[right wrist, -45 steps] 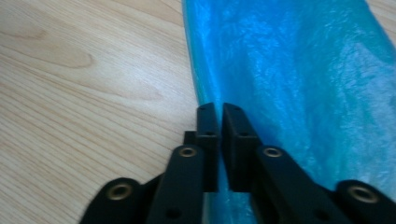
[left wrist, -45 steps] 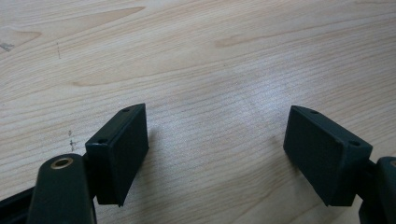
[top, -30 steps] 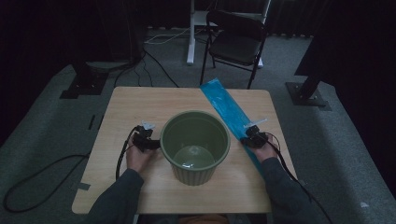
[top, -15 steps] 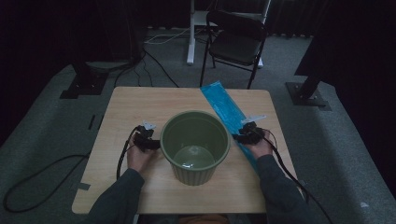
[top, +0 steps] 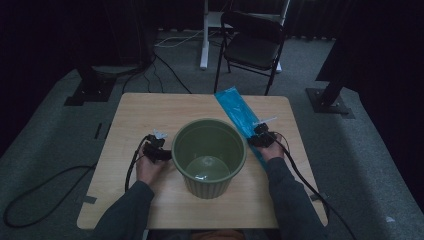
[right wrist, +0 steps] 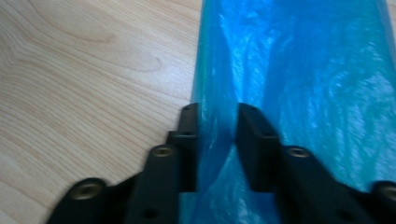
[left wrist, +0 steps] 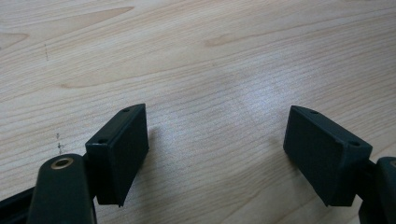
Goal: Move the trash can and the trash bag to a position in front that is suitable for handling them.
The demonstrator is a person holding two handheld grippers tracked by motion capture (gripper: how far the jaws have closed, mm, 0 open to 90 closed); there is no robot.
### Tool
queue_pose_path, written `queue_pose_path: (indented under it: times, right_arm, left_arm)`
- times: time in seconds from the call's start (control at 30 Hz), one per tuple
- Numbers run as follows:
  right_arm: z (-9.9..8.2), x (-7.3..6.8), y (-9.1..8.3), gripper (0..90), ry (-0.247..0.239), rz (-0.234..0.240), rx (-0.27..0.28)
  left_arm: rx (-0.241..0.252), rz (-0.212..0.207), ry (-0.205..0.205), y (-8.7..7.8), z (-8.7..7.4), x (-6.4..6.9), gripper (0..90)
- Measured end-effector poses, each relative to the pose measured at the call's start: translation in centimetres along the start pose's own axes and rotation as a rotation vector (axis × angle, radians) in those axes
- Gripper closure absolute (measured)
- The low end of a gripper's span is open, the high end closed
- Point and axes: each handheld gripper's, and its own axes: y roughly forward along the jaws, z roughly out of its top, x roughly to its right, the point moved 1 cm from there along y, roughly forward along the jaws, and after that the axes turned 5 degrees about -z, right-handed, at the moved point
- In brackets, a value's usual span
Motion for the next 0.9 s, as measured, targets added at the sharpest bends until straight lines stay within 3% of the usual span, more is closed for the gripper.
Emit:
queue_pose_path:
  times: [0.2, 0.63, 0.9]
  right_arm:
    - [-1.1, 0.1, -0.8, 87.8, -0.039, 0.051, -0.004]
    - [-4.9, -1.6, -4.1, 85.6, -0.197, 0.122, -0.037]
    - [-6.3, -1.8, -5.0, 84.3, -0.189, 0.152, -0.026]
  left_arm:
    - [0.0, 0.0, 0.001, 0.0, 0.0, 0.0, 21.8]
    - [0.006, -0.004, 0.007, 0.0, 0.0, 0.0, 21.8]
    - [0.009, -0.01, 0.011, 0.1, -0.1, 0.1, 21.7]
